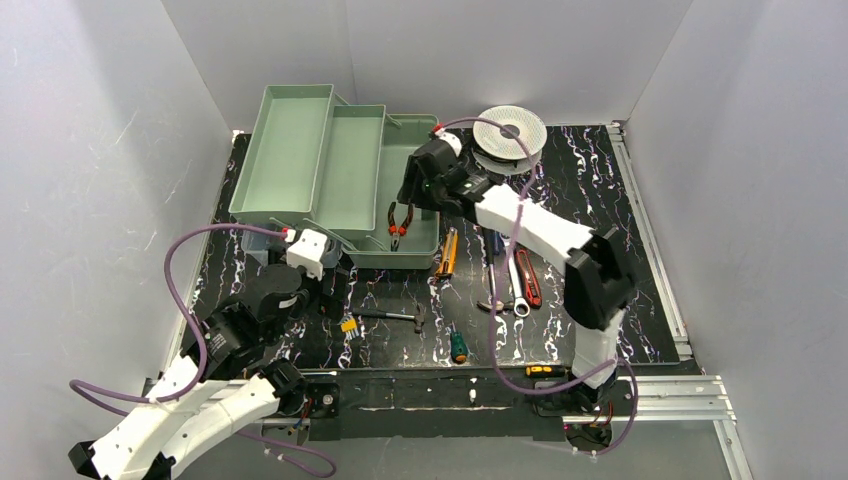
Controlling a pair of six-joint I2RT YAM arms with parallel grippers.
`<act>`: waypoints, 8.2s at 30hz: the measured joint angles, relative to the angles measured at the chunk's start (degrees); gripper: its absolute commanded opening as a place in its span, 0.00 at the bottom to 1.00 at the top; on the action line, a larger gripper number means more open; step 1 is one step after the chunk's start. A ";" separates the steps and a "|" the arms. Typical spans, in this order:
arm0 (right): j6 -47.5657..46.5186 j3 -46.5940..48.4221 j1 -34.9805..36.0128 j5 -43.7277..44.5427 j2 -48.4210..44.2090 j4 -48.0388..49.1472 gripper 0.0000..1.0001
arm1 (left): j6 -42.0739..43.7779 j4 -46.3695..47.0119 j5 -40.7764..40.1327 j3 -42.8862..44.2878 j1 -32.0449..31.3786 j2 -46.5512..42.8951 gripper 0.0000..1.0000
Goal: Pack the tool kit
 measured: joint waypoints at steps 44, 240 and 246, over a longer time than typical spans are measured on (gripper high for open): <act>-14.84 -44.30 -10.84 -2.62 -18.40 2.23 0.01 | 5.14 3.96 3.91 7.43 0.00 11.85 0.98; -15.19 -14.78 20.13 0.83 -25.14 -20.87 0.16 | 14.34 24.85 -3.91 -4.17 5.70 -3.98 0.98; -15.26 -2.67 11.65 -8.24 -16.57 -11.41 0.17 | 13.51 27.61 -13.86 -4.94 5.77 -4.44 0.98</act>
